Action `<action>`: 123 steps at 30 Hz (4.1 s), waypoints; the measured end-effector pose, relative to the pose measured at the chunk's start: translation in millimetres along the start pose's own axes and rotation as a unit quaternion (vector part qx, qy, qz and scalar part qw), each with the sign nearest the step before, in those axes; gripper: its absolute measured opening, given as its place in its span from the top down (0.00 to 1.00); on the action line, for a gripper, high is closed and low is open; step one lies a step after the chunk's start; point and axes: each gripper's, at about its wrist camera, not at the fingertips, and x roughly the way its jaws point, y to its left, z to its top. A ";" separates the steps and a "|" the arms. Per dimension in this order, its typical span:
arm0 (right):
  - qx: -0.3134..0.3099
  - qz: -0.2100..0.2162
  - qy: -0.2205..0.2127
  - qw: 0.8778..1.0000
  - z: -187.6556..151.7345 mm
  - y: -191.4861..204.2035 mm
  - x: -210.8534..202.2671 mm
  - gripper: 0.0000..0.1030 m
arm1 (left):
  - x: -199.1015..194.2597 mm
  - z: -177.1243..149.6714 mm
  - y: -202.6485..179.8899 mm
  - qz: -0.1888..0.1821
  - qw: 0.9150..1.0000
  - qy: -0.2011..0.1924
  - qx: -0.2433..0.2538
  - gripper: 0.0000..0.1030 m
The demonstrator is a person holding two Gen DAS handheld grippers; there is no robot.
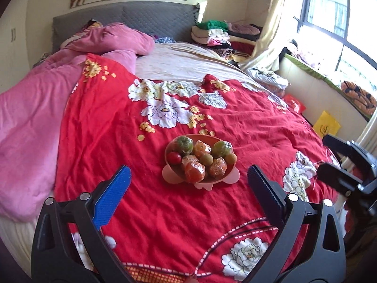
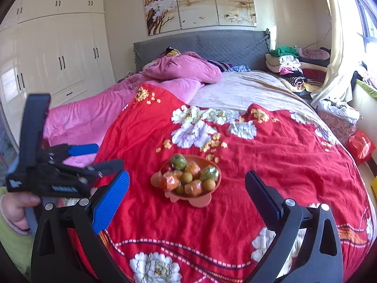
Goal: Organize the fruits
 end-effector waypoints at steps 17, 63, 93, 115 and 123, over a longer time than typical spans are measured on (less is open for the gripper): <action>0.022 -0.017 0.035 0.999 -81.2 3.2 -6.0 0.05 | -10.8 -91.5 -0.4 0.055 0.998 0.021 -0.009 0.09; 0.019 -0.047 0.064 0.997 -114.6 8.2 12.8 0.05 | 6.6 -115.2 -10.8 0.040 0.998 0.056 -0.006 0.09; 0.019 -0.051 0.065 0.996 -115.3 6.9 13.9 0.05 | 6.5 -114.9 -9.4 0.054 0.997 0.057 -0.005 0.09; 0.018 -0.054 0.064 0.996 -116.3 7.6 12.0 0.05 | 5.3 -115.5 -8.1 0.061 0.996 0.057 -0.003 0.09; 0.018 -0.055 0.064 0.996 -116.1 7.7 11.9 0.05 | 4.3 -114.9 -7.2 0.062 0.996 0.056 -0.004 0.09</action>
